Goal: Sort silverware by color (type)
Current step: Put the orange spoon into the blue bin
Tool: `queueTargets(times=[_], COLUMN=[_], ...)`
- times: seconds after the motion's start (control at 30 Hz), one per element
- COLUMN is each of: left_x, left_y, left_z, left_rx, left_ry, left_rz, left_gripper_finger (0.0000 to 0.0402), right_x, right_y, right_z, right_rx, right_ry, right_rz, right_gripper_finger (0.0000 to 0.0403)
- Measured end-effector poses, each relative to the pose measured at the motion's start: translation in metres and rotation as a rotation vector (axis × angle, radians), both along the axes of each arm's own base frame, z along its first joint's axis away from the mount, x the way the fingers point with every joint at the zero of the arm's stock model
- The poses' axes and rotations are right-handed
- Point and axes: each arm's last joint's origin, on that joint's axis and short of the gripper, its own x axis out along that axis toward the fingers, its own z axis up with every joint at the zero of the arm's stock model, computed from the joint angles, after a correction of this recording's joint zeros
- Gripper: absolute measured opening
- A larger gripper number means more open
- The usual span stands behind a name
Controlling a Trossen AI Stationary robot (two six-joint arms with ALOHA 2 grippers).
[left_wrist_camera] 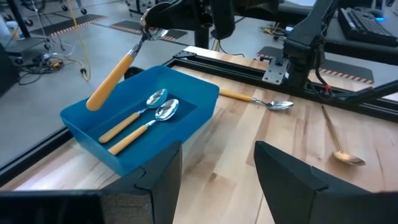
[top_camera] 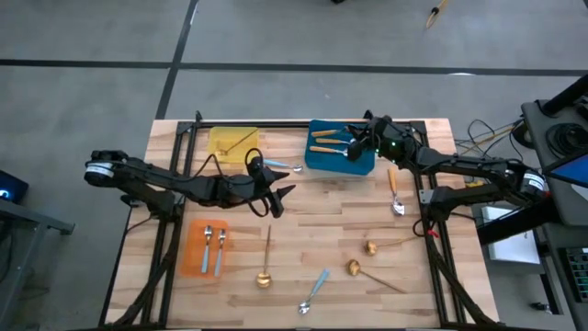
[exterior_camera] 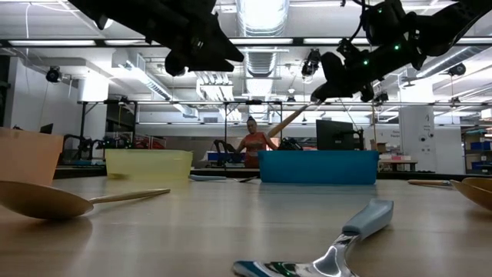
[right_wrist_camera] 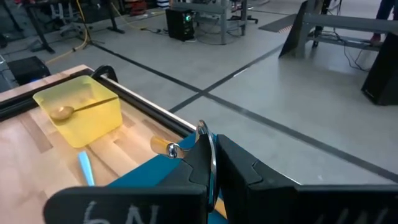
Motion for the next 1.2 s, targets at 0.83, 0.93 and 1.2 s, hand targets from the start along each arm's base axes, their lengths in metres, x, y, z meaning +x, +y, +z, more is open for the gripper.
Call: queueTargets(times=[0.83, 0.93, 1.2], left_x=[-0.001, -0.001, -0.001], left_y=[0.003, 0.003, 0.003], left_z=[0.001, 0.001, 0.001], left_rx=[-0.001, 0.005, 0.005], left_ry=[-0.009, -0.011, -0.011], left_rz=[0.049, 0.074, 0.075], left_gripper_finger=[0.0183, 0.0183, 0.0183], right_x=[0.0, 0.001, 0.002], right_y=[-0.001, -0.001, -0.003], right_z=[0.002, 0.001, -0.005], right_rx=[0.08, 0.091, 0.142], right_ry=[0.007, 0.011, 0.009], right_rz=[-0.016, -0.018, -0.038], right_gripper_finger=[0.0009, 0.0009, 0.0009])
